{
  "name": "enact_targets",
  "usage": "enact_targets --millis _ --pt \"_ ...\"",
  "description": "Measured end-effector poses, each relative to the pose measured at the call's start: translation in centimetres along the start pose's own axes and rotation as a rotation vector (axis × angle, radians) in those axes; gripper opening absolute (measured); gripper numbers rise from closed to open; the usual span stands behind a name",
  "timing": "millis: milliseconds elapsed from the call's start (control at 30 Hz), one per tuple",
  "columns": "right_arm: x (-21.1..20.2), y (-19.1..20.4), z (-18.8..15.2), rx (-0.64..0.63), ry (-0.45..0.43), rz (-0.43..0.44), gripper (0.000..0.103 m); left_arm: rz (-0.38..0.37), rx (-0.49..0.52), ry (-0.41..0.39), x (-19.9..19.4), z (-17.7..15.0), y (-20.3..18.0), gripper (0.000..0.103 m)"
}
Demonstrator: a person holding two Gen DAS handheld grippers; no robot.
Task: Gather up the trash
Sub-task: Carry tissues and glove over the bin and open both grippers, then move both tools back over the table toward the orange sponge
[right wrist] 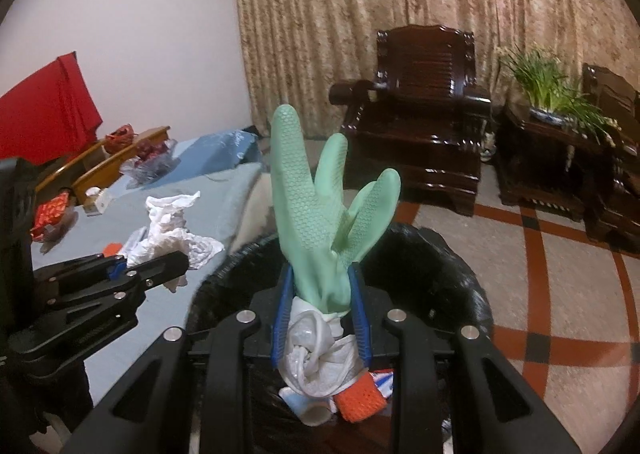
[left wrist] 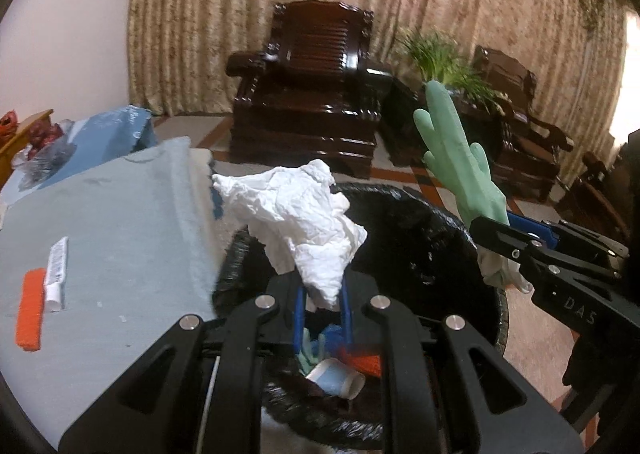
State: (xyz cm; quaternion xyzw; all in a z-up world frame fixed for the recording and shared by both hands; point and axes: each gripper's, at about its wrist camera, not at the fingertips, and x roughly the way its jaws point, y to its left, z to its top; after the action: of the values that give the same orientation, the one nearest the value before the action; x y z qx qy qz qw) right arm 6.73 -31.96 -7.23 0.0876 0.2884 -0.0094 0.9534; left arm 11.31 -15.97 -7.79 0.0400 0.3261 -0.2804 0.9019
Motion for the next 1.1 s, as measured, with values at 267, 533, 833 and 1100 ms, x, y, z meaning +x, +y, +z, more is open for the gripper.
enact_targets --millis 267,533,833,1100 --pt "2.0 -2.1 -1.1 0.016 0.052 -0.044 0.041 -0.058 0.014 0.057 3.5 0.1 -0.9 0.044" --pt "0.7 -2.9 -1.5 0.045 0.002 -0.096 0.095 -0.021 -0.012 0.021 2.0 0.2 1.3 0.074" --pt "0.0 0.0 -0.2 0.049 -0.040 -0.022 0.097 0.131 -0.069 -0.046 -3.1 -0.4 6.8 0.089" --pt "2.2 6.7 1.5 -0.016 -0.049 0.089 0.097 0.300 -0.138 -0.098 -8.0 -1.5 13.9 0.090"
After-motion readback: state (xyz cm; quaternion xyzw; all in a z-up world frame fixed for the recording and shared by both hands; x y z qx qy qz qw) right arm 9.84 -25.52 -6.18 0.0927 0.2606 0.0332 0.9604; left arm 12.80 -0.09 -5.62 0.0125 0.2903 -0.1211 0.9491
